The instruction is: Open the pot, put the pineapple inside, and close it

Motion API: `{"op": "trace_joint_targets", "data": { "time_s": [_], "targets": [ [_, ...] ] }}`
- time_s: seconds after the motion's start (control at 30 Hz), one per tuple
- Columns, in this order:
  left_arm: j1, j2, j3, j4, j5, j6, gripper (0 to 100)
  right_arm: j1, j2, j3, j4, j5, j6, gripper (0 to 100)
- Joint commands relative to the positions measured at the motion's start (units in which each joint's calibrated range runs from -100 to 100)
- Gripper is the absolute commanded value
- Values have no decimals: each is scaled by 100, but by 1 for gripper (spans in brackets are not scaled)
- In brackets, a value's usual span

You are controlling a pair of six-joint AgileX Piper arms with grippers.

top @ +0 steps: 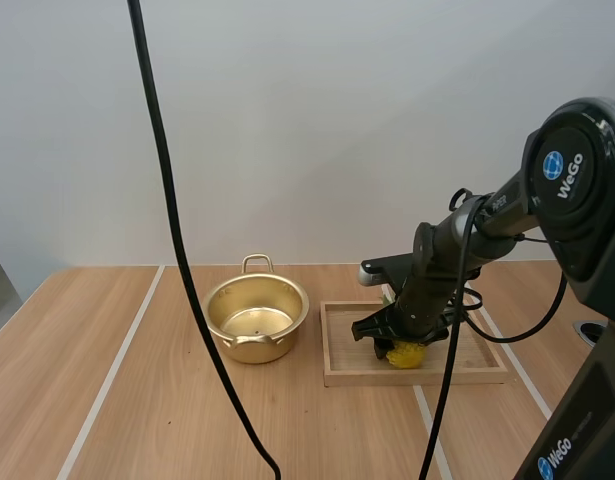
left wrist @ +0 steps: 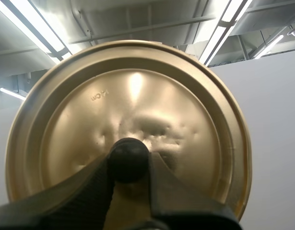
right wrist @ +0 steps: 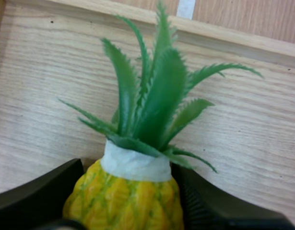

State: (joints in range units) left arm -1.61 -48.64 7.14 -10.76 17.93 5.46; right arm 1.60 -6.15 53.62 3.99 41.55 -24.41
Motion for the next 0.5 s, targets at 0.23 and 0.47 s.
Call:
{"op": "trace_joint_targets", "data": {
  "time_s": [0.23, 0.47],
  "targets": [
    [-19, -23, -43, -54, -115, -9, 0, -22, -1193, 12, 560, -1135, -680, 0],
    [-19, -23, -43, -54, -115, -9, 0, -22, -2139, 12, 990, -2040, -952, 0]
  ]
}}
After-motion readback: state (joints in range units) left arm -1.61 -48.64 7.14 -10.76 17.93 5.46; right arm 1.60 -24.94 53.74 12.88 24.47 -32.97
